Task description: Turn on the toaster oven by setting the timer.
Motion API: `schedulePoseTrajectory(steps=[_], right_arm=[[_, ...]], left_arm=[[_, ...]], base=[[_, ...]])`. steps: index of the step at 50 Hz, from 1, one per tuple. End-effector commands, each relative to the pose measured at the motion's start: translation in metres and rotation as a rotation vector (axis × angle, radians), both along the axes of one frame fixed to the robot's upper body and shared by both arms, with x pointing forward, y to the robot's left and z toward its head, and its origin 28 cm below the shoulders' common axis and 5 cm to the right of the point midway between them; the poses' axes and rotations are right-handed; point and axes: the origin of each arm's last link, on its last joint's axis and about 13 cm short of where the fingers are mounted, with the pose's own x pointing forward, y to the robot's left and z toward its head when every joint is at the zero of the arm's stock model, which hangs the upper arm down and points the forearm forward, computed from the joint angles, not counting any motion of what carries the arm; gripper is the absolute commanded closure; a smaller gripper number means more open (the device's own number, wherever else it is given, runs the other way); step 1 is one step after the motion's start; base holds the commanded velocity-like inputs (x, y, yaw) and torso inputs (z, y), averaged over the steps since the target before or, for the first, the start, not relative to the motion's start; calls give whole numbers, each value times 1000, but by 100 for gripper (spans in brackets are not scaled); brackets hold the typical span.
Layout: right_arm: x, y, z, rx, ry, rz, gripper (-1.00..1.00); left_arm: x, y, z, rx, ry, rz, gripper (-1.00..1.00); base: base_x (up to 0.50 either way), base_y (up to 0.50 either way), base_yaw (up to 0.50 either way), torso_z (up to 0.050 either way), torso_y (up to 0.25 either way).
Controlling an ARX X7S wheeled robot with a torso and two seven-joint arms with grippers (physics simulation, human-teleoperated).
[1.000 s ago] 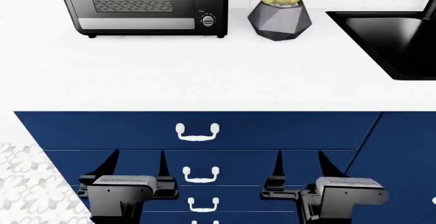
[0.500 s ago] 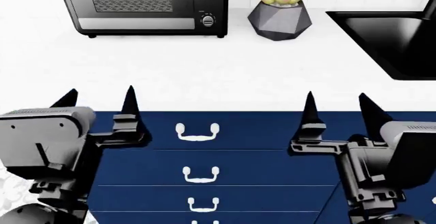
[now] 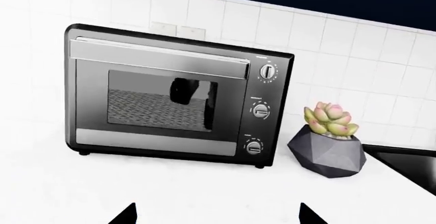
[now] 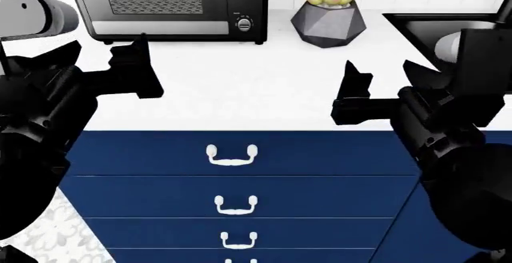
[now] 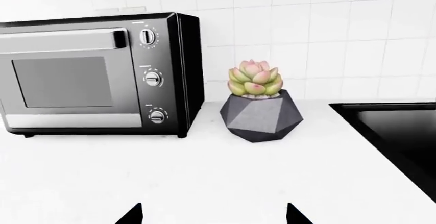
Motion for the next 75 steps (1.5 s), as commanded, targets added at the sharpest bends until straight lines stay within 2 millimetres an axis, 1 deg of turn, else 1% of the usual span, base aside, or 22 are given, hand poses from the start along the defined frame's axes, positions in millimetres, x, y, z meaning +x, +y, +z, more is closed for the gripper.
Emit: schedulePoseTrajectory(steps=[1,8,11,13,15,34,35,37,44,48,49,50,51,75], right_arm=[[10,-2,27,-19,0,1,-100],[15,-5,43,24,-39,-33,-100],[17,-6,48,37,-45,-32,-100],[16,-6,47,30,-49,-32,-100],[14,-6,44,26,-65,-39,-100],[14,-6,44,26,-65,-39,-100],[10,-6,44,29,-65,-21,-100],[8,-5,45,21,-77,-16,-100],[10,-5,44,16,-87,-11,-100],[10,-5,43,15,-90,-4,-100],[11,-5,43,15,-91,-4,-100],[11,-5,43,14,-92,-2,-100],[10,-4,43,12,-93,-2,-100],[12,-5,42,2,-95,-8,-100]], left_arm=[[14,9,25,20,18,-17,-100],[19,9,34,32,14,-29,-100],[21,8,42,49,0,-36,-100],[21,8,43,48,-4,-36,-100],[20,8,39,45,2,-40,-100],[19,8,39,45,2,-40,-100],[18,7,39,43,0,-45,-100],[17,7,39,43,-5,-46,-100],[19,7,38,36,1,-43,-100],[19,6,37,42,-5,-86,-100],[18,6,37,53,-33,-94,-100],[17,5,37,70,-46,-95,-100],[18,6,36,54,-25,-99,-100],[18,7,37,37,-18,-73,-100]], base=[[0,0,0,0,0],[0,0,0,0,0],[0,0,0,0,0],[0,0,0,0,0],[0,0,0,0,0],[0,0,0,0,0],[0,0,0,0,0],[0,0,0,0,0],[0,0,0,0,0],[0,0,0,0,0],[0,0,0,0,0],[0,0,0,50,0],[0,0,0,50,0],[0,0,0,50,0]])
